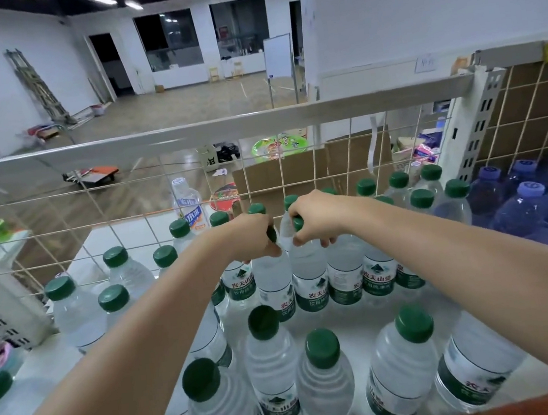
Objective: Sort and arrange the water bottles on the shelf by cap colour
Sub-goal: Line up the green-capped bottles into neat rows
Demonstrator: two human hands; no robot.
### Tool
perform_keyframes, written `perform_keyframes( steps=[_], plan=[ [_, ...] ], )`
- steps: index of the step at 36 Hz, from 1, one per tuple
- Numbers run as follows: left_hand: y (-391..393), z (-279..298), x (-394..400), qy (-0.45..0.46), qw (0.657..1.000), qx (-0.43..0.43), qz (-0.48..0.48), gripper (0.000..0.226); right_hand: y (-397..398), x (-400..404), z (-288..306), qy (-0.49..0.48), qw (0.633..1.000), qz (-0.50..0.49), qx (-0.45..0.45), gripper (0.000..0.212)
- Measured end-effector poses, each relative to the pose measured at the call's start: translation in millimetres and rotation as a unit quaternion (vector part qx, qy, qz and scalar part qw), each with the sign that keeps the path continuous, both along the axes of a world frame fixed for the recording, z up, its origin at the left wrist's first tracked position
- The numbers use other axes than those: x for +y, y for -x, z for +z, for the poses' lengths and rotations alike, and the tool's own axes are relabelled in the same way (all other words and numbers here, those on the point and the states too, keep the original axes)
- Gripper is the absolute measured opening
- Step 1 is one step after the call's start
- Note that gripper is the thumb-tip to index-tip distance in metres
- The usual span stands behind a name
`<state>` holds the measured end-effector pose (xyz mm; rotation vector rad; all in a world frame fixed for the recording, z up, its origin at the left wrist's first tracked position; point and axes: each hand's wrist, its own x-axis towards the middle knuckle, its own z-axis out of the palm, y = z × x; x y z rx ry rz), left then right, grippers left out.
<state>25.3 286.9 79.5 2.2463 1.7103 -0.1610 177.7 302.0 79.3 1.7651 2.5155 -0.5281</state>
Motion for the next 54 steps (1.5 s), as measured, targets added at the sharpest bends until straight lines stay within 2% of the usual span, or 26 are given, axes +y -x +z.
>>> perform_keyframes(
  steps=[5,9,12,17,21,23,28,34,40,46,50,52,54],
  plan=[
    [1,0,-7,-0.026,0.999,0.002,0.019,0.036,-4,-5,3,-0.023,1.0,0.005,-0.011,0.023],
    [9,10,-18,-0.018,0.998,-0.033,0.051,0.055,-5,-14,12,-0.117,0.992,0.013,-0.045,0.035],
    [21,25,-29,-0.042,0.996,-0.046,0.064,0.047,-1,-23,23,-0.191,0.979,0.034,-0.056,0.037],
    [51,45,-49,-0.064,0.989,-0.047,0.121,0.033,17,-44,34,-0.113,0.988,0.086,0.064,0.036],
    [72,51,-63,-0.077,0.986,-0.025,0.143,0.036,37,-56,35,-0.04,0.987,0.115,0.108,0.034],
    [82,52,-68,-0.084,0.985,-0.009,0.149,0.035,47,-59,36,-0.014,0.986,0.127,0.103,0.032],
    [108,51,-68,-0.137,0.979,0.009,0.15,0.031,69,-64,38,-0.024,0.986,0.138,0.092,0.03],
    [139,54,-63,-0.136,0.981,0.059,0.127,0.029,103,-68,37,-0.001,0.987,0.134,0.089,0.035],
    [149,38,-53,-0.117,0.99,0.064,0.051,0.049,141,-73,32,0.007,0.991,0.111,0.072,0.047],
    [148,15,-40,-0.082,0.993,0.088,-0.023,0.043,164,-76,18,-0.009,0.993,0.115,-0.015,0.052],
    [146,5,-33,-0.079,0.994,0.066,-0.03,0.037,160,-70,15,-0.001,0.995,0.103,-0.015,0.027],
    [147,4,-31,-0.086,0.995,0.047,-0.027,0.034,153,-65,16,0.012,0.997,0.081,0.0,0.026],
    [147,3,-30,-0.087,0.996,0.025,-0.023,0.034,147,-61,15,0.019,0.998,0.06,0.016,0.034]
  ],
)
